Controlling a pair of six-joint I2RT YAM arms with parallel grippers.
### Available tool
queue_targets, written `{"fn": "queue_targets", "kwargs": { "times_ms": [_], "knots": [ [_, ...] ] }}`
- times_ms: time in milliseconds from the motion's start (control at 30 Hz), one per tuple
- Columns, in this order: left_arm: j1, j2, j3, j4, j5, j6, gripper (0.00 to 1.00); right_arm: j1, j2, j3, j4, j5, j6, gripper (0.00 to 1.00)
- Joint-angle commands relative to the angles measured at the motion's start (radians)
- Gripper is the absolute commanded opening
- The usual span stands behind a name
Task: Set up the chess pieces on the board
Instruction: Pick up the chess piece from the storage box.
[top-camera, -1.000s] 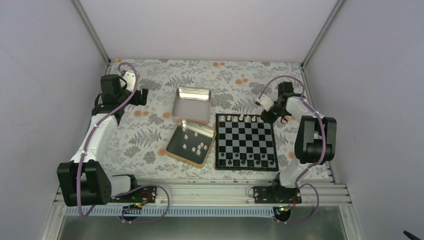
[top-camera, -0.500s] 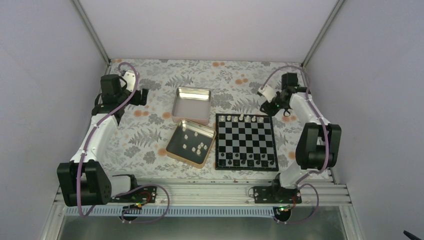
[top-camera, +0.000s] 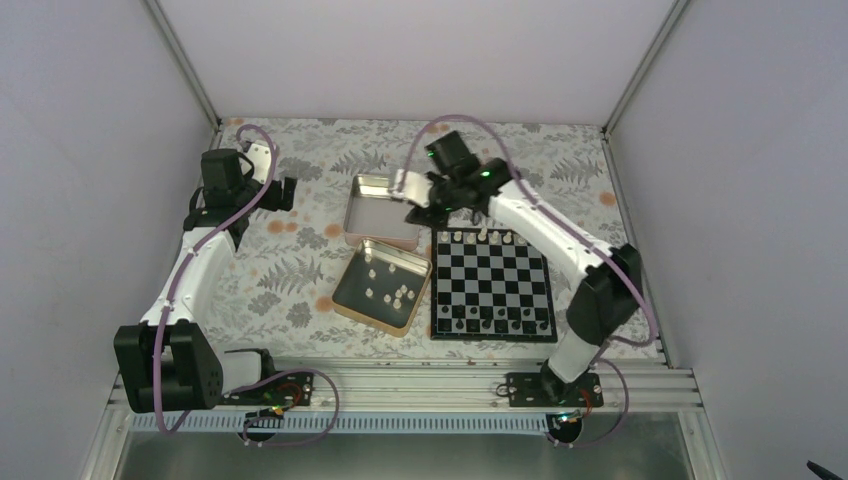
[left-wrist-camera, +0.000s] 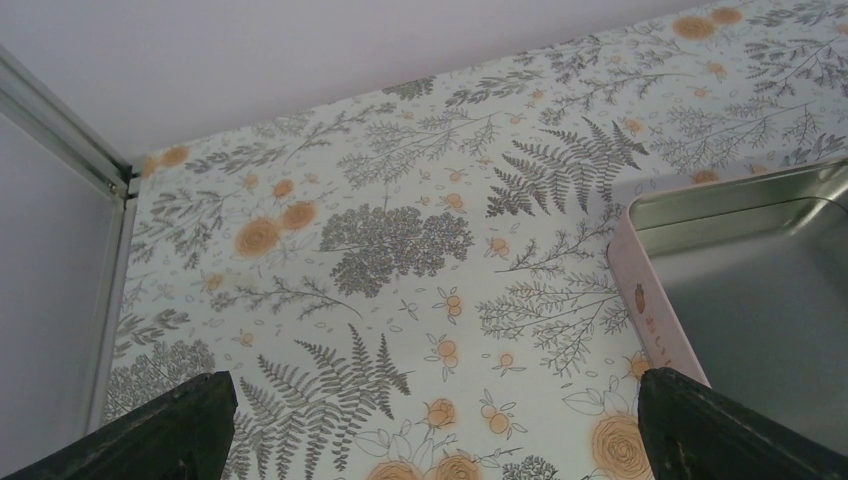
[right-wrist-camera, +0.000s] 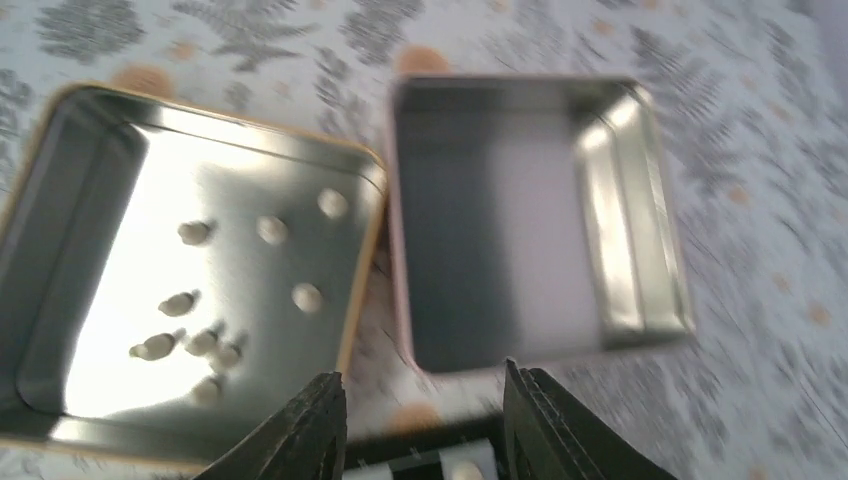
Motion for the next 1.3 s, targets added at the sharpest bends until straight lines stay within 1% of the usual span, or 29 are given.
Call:
{"fn": "queue_targets", "kwargs": {
  "times_ms": [0, 133, 200, 267, 433, 533, 667, 833, 967, 1267],
  "knots": [
    [0.003, -0.015, 0.004, 0.003, 0.001, 0.015, 1.00, 0.117, 0.130, 0.079, -0.047, 0.025, 0.038, 0.42],
    [0.004, -0.021, 0.002, 0.001, 0.010, 0.017, 1.00, 0.183, 0.231, 0.084, -0.081, 0.032, 0.023, 0.40],
    [0.004, -0.022, 0.001, 0.002, 0.014, 0.018, 1.00, 0.201, 0.243, 0.066, -0.090, 0.032, 0.022, 0.38],
    [0.004, -0.019, 0.001, 0.002, 0.016, 0.020, 1.00, 0.212, 0.230, 0.032, -0.093, 0.028, 0.030, 0.35],
    [0.004, -0.005, -0.002, 0.005, 0.025, 0.024, 1.00, 0.233, 0.132, -0.098, -0.112, 0.021, 0.050, 0.35],
    [0.004, -0.001, -0.001, 0.007, 0.025, 0.026, 1.00, 0.274, 0.089, -0.185, -0.107, 0.014, 0.065, 0.35],
    [0.004, 0.001, 0.000, 0.005, 0.023, 0.027, 1.00, 0.329, 0.089, -0.254, -0.080, 0.036, 0.078, 0.35],
    [0.004, -0.008, 0.002, 0.003, 0.014, 0.024, 1.00, 0.371, 0.116, -0.251, -0.046, 0.016, 0.071, 0.37],
    [0.004, -0.007, 0.000, 0.002, 0.013, 0.026, 1.00, 0.389, 0.145, -0.236, -0.034, 0.045, 0.057, 0.38],
    [0.004, -0.009, -0.005, 0.006, 0.019, 0.028, 1.00, 0.389, 0.185, -0.212, 0.005, 0.090, 0.043, 0.34]
  ]
}}
